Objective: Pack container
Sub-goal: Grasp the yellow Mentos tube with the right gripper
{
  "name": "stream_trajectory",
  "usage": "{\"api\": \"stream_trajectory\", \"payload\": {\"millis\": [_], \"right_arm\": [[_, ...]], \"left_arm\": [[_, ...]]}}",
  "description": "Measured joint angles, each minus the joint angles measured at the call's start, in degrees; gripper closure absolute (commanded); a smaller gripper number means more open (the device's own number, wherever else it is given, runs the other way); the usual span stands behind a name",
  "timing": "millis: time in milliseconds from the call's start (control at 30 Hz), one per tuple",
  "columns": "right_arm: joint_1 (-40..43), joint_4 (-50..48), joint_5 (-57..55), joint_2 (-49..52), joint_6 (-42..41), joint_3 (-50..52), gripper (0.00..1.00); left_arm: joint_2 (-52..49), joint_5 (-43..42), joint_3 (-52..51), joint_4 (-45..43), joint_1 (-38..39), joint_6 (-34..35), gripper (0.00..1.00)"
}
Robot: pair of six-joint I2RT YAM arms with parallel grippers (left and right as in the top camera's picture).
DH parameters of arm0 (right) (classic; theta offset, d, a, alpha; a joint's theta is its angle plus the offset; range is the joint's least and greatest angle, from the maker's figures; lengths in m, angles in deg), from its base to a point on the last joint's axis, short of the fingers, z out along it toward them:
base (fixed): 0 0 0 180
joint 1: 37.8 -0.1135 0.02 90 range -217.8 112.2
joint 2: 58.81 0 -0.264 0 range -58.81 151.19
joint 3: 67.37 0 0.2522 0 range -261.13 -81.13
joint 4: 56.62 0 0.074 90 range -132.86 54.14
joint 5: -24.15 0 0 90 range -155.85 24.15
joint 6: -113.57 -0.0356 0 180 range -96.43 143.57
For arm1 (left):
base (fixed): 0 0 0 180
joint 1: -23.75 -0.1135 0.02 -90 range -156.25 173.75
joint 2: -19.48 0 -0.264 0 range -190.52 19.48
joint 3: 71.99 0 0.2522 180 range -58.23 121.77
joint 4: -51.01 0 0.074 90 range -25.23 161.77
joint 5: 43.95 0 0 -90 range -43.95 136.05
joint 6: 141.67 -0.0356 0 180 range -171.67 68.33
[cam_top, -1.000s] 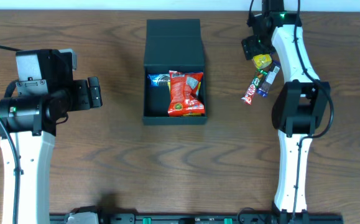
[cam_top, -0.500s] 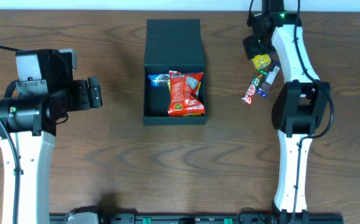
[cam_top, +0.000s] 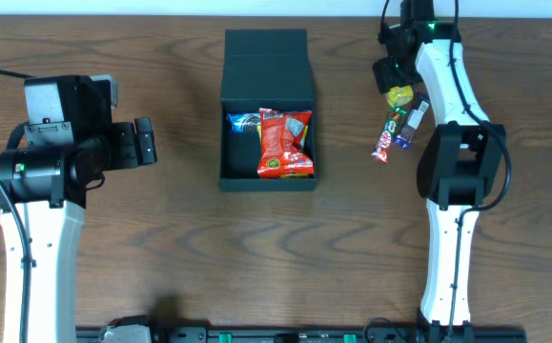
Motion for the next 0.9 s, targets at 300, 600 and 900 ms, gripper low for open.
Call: {"api": "stream_trajectory", "payload": {"millis": [300,600,900], "right_arm": [[0.0,0.0,-0.4,0.0,-0.2,0.2,0.5],[0.0,0.2,-0.4,0.0,-1.8,0.2,0.62],[-0.5,7.1,-0.4,0.0,-3.4,-3.5,0.67]], "left_arm": [[0.0,0.0,0.0,0.0,0.0,0.0,0.05],[0.0,0.0,0.0,0.0,0.0,0.0,0.05],[0.0,0.0,0.0,0.0,0.0,0.0,0.05]]}}
